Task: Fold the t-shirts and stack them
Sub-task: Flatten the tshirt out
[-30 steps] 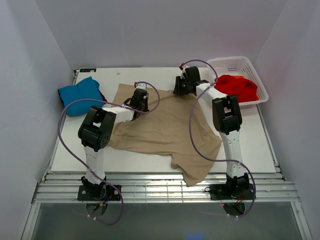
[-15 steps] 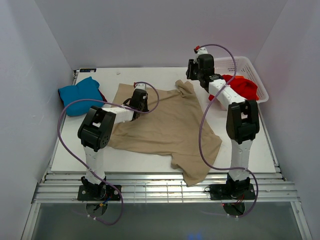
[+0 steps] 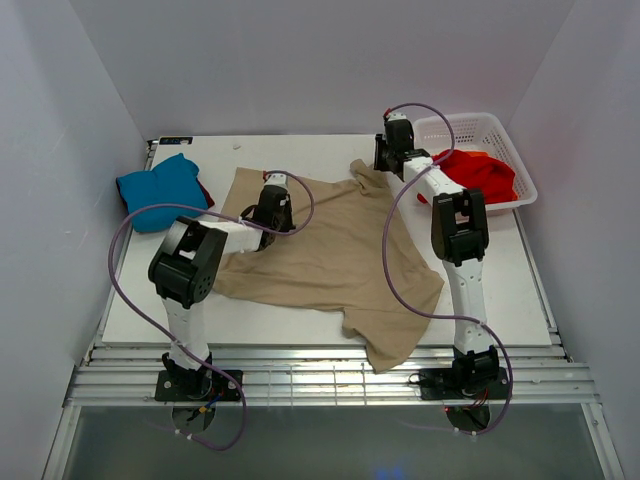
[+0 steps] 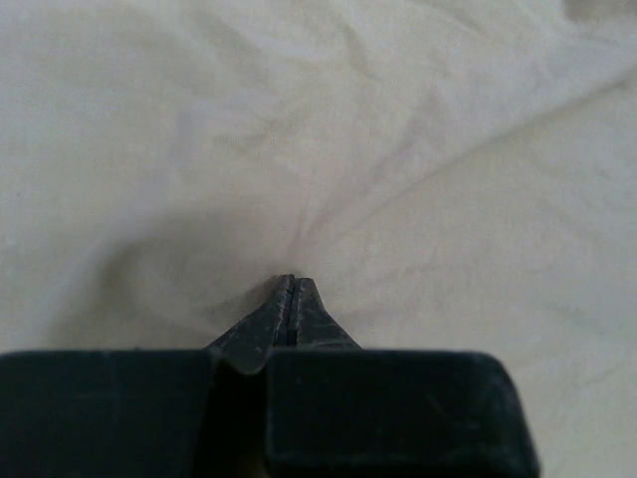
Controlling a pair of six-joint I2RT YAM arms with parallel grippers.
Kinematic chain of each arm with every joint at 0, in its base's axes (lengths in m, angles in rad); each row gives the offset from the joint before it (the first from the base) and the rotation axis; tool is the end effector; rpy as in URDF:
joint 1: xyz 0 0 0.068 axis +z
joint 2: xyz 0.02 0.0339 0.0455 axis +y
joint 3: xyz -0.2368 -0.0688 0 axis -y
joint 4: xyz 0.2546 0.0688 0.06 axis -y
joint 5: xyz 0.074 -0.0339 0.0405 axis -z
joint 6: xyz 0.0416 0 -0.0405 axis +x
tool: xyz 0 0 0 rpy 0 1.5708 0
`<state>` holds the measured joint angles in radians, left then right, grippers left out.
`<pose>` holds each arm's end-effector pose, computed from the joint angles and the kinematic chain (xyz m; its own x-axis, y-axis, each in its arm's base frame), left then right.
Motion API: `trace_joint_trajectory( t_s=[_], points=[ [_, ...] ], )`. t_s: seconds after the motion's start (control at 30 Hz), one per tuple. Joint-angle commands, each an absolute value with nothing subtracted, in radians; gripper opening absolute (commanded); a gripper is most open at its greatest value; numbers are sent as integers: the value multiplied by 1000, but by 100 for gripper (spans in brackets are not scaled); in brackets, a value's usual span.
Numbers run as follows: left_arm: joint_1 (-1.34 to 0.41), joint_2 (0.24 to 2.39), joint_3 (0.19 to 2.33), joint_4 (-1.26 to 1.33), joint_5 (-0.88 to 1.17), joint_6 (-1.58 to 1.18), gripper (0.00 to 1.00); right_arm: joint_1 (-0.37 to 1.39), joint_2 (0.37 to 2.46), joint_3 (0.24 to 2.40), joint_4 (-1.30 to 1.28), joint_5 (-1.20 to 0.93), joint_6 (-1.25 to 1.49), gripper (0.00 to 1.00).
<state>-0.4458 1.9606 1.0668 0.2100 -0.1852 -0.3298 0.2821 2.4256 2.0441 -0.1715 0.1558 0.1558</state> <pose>0.3690 -0.1678 0.0991 -0.6348 -0.0494 -0.7711 0.0945 0.9855 -0.1410 0.5351 0.1484 0.1694 -0.5214 0.0085 -0.8533 -0.0681 0.9963 0.0515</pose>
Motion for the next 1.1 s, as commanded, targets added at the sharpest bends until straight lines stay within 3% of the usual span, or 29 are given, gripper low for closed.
trace_joint_trajectory(
  t_s=[0.0, 0.07, 0.1, 0.2, 0.47, 0.6, 0.73, 0.83, 1.07],
  points=[
    [-440, 1934, 1012, 120, -144, -322, 0, 278, 2418, 2097, -164, 178, 149, 38],
    [-440, 1933, 1011, 117, -146, -322, 0, 276, 2421, 2091, -166, 176, 141, 38],
    [-440, 1933, 1011, 115, -146, -324, 0, 276, 2424, 2091, -172, 178, 141, 45],
    [-440, 1927, 1005, 115, -150, -328, 0, 276, 2437, 2086, -190, 172, 133, 50],
    [-440, 1913, 1002, 110, -167, -330, 0, 275, 2508, 2117, -241, 104, 133, 51],
    [-440, 1908, 999, 103, -182, -322, 0, 273, 2530, 2134, -267, 103, 141, 41],
    [-440, 1905, 999, 100, -189, -319, 0, 268, 2536, 2134, -281, 104, 147, 37],
    [-440, 1904, 997, 100, -195, -322, 0, 261, 2530, 2132, -290, 135, 153, 8],
    [-440, 1905, 1005, 100, -196, -328, 0, 250, 2436, 2117, -262, 218, 112, 8]
  ],
)
